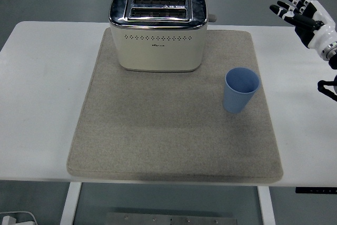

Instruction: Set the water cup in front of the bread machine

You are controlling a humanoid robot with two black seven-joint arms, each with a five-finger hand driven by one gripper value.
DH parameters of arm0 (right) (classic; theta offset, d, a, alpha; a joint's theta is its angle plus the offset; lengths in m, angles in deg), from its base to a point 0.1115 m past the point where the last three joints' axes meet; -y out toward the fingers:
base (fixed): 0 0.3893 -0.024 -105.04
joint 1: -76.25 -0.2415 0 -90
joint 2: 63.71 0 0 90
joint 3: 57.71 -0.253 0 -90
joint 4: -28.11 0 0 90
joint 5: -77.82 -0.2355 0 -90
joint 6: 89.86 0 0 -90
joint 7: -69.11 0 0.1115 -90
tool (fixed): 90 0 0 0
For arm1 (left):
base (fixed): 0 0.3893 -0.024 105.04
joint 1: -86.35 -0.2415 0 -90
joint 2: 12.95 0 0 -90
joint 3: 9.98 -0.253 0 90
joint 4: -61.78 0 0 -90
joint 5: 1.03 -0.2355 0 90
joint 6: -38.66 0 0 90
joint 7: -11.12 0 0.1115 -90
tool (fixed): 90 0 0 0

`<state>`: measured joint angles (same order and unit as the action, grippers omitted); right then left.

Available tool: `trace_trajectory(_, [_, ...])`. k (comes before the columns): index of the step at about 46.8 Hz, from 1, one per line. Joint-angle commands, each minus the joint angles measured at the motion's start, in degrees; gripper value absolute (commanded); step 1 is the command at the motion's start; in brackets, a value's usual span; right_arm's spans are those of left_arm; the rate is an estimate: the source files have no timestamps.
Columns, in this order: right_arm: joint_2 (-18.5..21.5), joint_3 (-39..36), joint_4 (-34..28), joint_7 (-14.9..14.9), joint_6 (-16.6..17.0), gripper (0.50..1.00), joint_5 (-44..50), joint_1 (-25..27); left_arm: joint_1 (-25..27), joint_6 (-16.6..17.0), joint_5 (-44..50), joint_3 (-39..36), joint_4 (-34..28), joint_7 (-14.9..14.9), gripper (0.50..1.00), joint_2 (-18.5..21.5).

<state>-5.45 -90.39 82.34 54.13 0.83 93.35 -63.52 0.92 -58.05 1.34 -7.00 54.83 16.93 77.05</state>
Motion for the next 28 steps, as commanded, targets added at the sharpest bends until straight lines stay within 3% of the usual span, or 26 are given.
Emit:
trace_trajectory(1, [-2.79,-0.10,1.22,-0.66,2.47,0.919,0.12,2.22,0.00,-0.06,0.00,0.00,0.00,-0.01,1.000,0.00])
trace_trajectory(15, [-14.13,-0.10,13.35,-6.98,5.64,0.919,9.16,10.92,0.00,0.03,0.00,0.00,0.00,-0.01,1.000,0.00])
trace_trajectory(24, [-16.25,-0.10,16.08,-13.57,5.72,0.919,16.99,15.76,0.00,0.03,0.00,0.00,0.00,-0.01,1.000,0.00])
trace_trajectory(28, [-16.60,-0.10,16.08,-14.81,5.64,0.919,19.36,17.25,0.00,0.03,0.00,0.00,0.00,-0.01,1.000,0.00])
